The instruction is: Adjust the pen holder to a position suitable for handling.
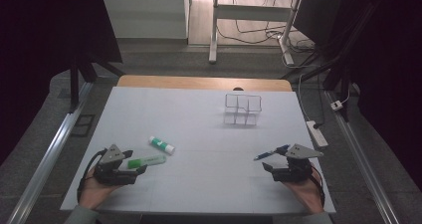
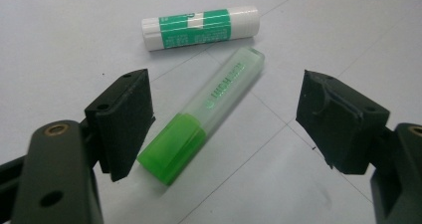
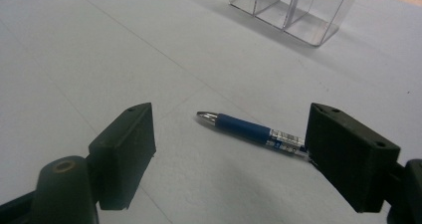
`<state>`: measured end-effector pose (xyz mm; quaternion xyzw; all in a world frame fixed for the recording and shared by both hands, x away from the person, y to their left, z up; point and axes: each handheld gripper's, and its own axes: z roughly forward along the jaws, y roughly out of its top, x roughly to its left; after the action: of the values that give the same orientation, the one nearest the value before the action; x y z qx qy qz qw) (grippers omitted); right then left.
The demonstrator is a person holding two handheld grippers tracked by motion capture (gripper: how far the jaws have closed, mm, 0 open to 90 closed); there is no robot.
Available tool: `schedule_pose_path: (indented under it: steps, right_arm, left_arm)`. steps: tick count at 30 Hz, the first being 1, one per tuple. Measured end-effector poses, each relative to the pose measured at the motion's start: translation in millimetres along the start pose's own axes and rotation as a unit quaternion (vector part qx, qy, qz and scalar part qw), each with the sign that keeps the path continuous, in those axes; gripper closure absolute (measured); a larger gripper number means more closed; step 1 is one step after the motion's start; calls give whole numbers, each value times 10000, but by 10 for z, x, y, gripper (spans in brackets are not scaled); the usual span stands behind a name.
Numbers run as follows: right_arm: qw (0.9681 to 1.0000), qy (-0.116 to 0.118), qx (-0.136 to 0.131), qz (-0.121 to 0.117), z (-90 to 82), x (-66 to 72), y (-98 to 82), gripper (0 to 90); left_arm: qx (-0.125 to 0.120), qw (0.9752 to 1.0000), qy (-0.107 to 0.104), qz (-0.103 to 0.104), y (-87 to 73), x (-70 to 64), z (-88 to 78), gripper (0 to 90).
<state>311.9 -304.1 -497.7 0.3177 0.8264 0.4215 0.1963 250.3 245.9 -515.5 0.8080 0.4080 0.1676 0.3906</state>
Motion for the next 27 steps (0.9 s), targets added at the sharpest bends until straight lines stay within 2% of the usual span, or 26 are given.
schedule_pose_path:
  steps: [9,27]
  right_arm:
    - [10000,8,39,30,-2,-4,-3,206]
    - [9999,-10,112,86,-3,2,1,223]
  left_arm:
    - [-74,10000,-25,-32,6,-4,-20,209]
    - [13,10000,14,-43,15,13,14,193]
